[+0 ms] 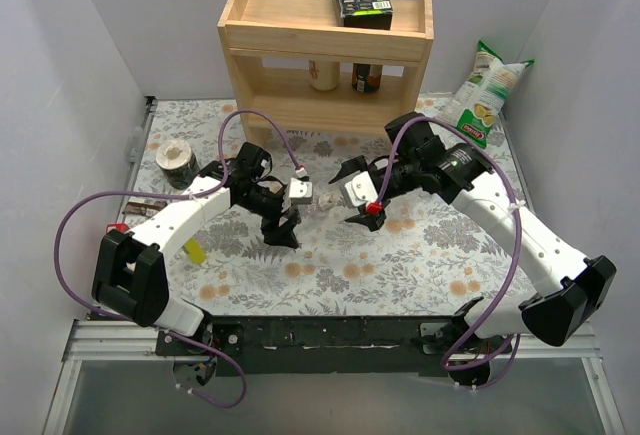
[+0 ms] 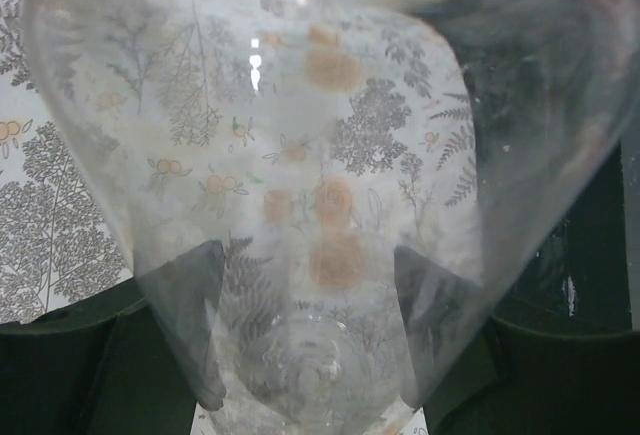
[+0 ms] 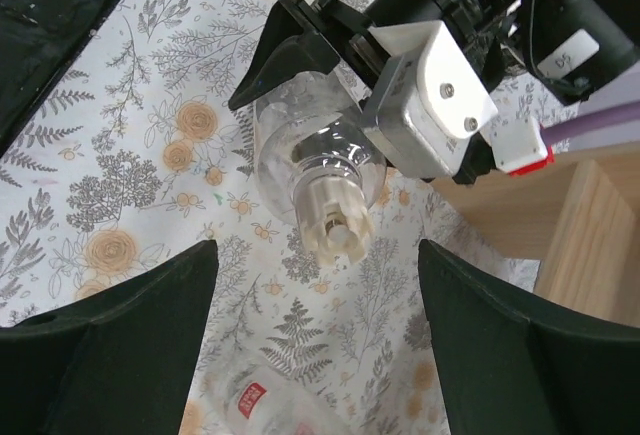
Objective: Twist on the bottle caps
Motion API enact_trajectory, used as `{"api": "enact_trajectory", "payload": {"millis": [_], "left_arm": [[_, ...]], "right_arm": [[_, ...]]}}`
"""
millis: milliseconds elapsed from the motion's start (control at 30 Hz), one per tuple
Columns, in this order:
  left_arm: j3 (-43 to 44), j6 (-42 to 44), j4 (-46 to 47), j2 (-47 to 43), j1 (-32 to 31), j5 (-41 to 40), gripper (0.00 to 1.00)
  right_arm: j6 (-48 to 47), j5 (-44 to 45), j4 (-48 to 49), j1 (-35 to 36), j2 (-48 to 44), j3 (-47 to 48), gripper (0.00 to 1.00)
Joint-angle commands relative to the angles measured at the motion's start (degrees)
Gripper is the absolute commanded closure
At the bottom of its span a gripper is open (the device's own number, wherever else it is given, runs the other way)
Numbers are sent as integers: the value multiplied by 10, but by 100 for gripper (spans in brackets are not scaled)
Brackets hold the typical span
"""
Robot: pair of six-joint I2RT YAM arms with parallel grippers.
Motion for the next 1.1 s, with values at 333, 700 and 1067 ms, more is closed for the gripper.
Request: {"api": "enact_trajectory", "payload": {"millis": [333, 700, 1067], "left_arm": [[30, 37, -38, -1, -2, 46, 100], [17, 10, 2, -14, -3, 25, 100], [-112, -215, 403, -168, -22, -262, 100]], "right_arm": [[-89, -5, -7, 33, 31, 11, 30], [-83, -22, -76, 36, 85, 83, 68], [375, -25, -19, 16, 200, 185, 99]]}}
